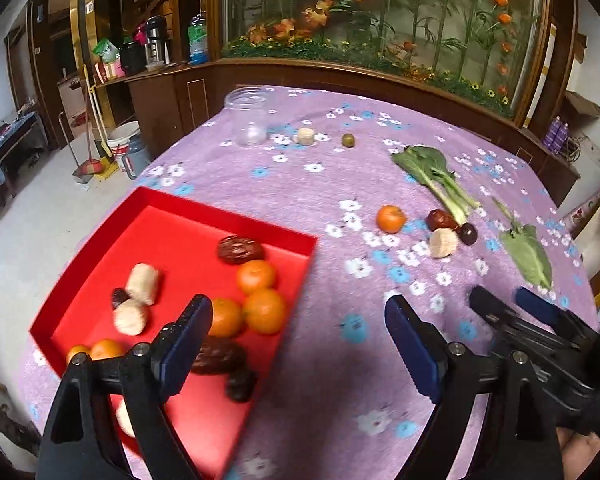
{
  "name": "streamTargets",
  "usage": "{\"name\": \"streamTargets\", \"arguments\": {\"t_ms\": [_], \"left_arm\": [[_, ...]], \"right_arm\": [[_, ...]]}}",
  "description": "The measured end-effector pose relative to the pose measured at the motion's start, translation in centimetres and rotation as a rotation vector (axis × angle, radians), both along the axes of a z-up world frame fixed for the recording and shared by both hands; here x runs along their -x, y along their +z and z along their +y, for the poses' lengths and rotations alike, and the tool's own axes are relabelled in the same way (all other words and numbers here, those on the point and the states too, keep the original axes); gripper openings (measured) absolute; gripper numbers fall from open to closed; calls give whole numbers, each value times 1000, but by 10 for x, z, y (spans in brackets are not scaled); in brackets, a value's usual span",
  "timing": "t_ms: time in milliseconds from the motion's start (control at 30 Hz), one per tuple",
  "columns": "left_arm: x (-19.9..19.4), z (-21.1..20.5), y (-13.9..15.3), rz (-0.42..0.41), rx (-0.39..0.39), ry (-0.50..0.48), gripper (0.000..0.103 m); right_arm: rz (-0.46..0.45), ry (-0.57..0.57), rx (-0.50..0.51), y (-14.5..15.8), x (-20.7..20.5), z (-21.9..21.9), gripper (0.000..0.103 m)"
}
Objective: Organize fruits
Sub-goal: 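Grasp an orange with the left gripper while the right gripper grasps the pale bread piece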
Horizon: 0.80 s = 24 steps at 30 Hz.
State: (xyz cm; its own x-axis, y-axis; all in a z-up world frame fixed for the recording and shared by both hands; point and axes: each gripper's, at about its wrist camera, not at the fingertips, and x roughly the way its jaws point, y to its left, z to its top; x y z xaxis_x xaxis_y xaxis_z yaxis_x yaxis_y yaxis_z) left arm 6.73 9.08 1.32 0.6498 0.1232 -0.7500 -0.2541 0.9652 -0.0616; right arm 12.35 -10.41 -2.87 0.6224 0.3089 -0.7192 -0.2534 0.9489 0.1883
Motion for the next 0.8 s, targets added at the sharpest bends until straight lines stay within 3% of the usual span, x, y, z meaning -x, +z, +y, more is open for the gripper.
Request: {"name": "streamTargets", "arguments": {"t_ms": [100, 167, 400, 433, 467, 633, 800], "left_arm": [[-10, -2, -1, 9, -4, 9, 87], [-16, -1, 0, 13, -6, 11, 87], [-31, 5, -6, 20, 7, 31, 87], [-34, 4, -7, 24, 5, 28, 87], [-37, 4, -8, 25, 3, 26, 87], [-55, -10, -6, 25, -4, 13, 87], [-84, -40, -12, 15, -7, -46, 87]], "right_arm": [[-5, 21, 39, -6, -25, 16, 81], [-2, 25, 56, -11, -41, 24, 69], [37, 15, 96, -29, -77, 40, 52], [41, 13, 98, -30, -82, 41, 43], [49, 11, 103, -33, -86, 41, 28], [66, -1, 90, -36, -86, 35, 26], [33, -74, 37, -23, -64, -9, 26]]}}
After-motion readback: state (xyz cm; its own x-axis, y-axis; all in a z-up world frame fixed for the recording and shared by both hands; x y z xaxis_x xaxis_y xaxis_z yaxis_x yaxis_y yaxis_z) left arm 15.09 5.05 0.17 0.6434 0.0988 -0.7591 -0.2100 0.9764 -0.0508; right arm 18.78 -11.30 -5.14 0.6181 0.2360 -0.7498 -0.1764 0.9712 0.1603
